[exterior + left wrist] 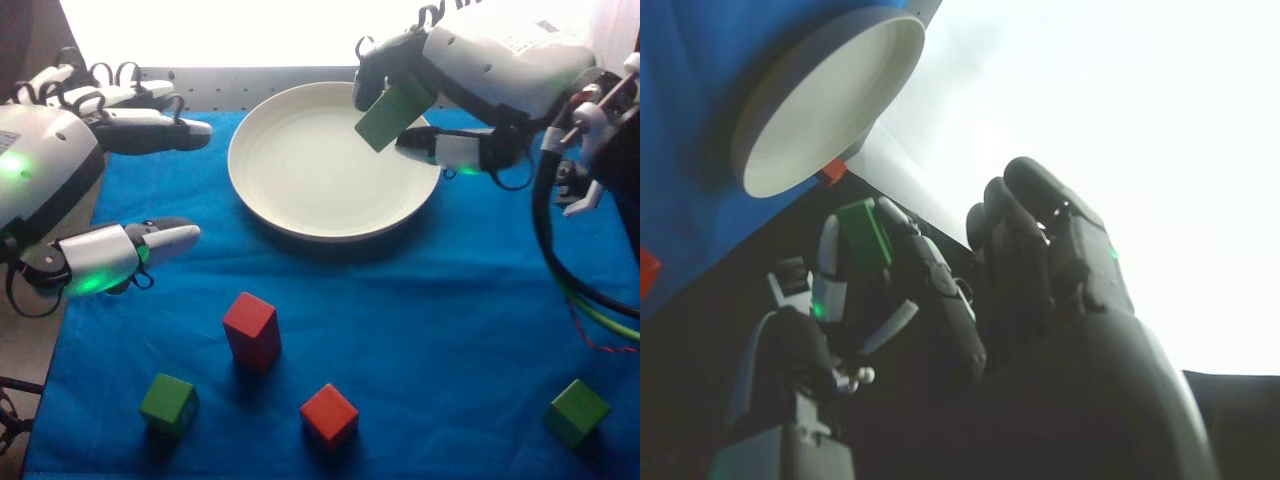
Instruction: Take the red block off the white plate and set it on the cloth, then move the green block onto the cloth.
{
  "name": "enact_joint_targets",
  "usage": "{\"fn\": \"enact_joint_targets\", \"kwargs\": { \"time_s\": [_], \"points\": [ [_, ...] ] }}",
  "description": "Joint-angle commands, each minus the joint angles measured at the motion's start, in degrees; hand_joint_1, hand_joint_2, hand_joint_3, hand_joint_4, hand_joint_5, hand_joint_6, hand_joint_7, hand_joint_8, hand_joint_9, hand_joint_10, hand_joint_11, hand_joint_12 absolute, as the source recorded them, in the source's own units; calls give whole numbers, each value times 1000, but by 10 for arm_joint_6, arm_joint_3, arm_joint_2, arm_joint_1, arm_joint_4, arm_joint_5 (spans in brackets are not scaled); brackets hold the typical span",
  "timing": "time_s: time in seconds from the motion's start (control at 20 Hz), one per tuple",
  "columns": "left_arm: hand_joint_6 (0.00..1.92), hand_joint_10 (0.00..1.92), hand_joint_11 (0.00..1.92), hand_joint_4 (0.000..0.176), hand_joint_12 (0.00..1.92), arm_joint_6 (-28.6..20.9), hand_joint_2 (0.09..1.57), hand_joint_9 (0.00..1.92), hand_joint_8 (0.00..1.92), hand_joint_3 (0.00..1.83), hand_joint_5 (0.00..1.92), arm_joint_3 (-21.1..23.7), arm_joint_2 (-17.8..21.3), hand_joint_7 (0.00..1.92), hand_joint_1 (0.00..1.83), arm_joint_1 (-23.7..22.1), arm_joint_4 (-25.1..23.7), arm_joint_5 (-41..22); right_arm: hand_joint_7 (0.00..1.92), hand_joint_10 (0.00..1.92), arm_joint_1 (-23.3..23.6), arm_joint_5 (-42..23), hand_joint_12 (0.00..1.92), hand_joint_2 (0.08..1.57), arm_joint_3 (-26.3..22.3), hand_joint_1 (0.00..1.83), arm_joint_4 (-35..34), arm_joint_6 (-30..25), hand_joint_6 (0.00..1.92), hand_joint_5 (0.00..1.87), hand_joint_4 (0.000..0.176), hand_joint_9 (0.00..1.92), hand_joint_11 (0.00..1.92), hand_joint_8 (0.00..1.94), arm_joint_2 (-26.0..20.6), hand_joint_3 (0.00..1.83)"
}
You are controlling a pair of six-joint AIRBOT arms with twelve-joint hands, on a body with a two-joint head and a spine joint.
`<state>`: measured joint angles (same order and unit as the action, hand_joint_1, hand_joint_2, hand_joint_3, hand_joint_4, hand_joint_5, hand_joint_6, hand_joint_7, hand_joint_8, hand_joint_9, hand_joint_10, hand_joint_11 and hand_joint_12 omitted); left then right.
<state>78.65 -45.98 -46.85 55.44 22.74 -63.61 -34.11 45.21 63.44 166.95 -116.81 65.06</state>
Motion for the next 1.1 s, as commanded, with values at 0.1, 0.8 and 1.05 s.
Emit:
{"fn": "enact_joint_targets", "kwargs": {
  "time_s": [0.1,0.8,1.05],
  "points": [
    [4,1,0,128,986,1,1093,343,2,0,645,3,6,360,707,-3,-15,-77,892,1451,4,106,1732,1163,-21,1374,31,-2,1140,827,0,817,733,1128,-23,2],
    [3,2,0,117,905,1,1094,341,7,0,649,13,14,381,712,13,-6,-100,916,1444,-81,221,1749,1165,-119,1371,56,-9,1057,805,0,805,828,1250,-111,3],
    [1,1,0,103,869,1,1103,329,4,2,646,14,15,391,709,18,-2,-107,799,1538,-123,250,1752,1202,-137,1360,56,-30,1091,755,0,783,889,1398,-127,4]
  ]
}}
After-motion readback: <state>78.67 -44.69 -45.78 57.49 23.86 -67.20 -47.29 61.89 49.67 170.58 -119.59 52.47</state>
